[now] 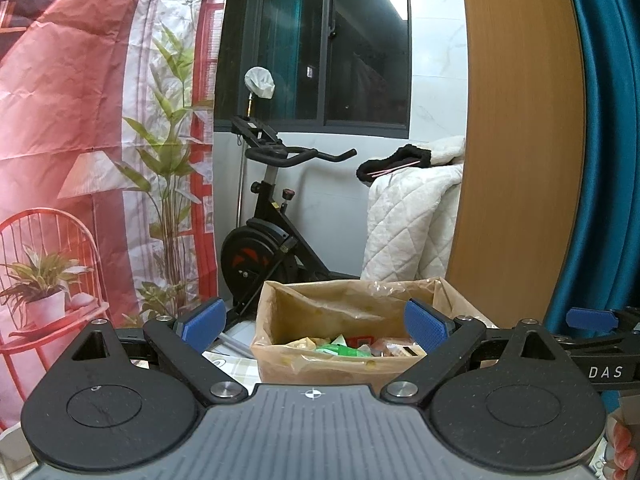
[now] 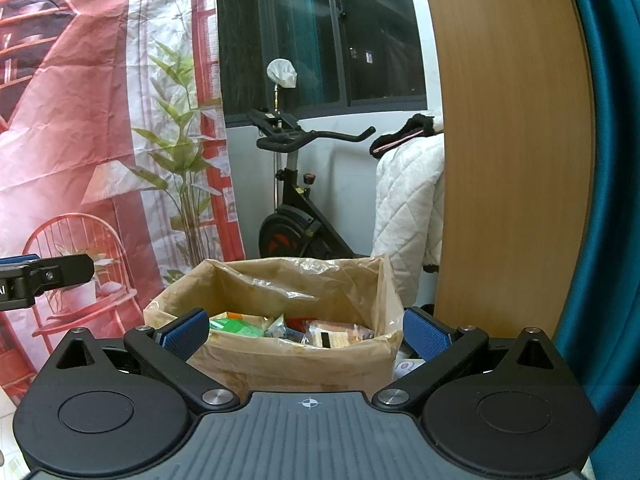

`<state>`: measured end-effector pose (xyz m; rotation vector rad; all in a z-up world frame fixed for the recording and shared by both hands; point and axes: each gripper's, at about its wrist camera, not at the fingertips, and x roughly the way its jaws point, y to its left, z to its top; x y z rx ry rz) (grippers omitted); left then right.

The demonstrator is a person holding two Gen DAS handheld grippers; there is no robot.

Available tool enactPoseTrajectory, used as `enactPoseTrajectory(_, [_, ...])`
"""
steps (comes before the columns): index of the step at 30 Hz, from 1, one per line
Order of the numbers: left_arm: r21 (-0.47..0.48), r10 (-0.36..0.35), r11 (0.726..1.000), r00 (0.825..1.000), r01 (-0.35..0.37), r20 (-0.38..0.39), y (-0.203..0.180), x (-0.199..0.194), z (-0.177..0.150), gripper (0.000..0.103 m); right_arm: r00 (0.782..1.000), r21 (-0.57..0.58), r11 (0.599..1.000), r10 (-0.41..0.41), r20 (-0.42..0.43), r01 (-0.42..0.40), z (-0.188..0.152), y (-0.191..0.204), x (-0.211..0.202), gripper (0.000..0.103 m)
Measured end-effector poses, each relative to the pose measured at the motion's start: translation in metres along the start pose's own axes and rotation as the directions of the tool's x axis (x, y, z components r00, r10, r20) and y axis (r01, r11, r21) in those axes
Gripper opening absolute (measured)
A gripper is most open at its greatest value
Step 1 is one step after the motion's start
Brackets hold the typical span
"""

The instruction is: Organize snacks

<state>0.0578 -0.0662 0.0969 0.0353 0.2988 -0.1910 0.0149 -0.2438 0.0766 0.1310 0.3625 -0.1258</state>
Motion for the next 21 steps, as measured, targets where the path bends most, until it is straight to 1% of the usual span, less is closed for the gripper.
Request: enactPoseTrajectory(21, [-0.014,0.003,1.0,1.0,-0.003,-0.002,-0.0028,-0.0002,-0.0012,0.097,1.0,0.002,1.0,-0.003,-0.001,0.003,-0.0018,-0.0003,-0.0015,0.102])
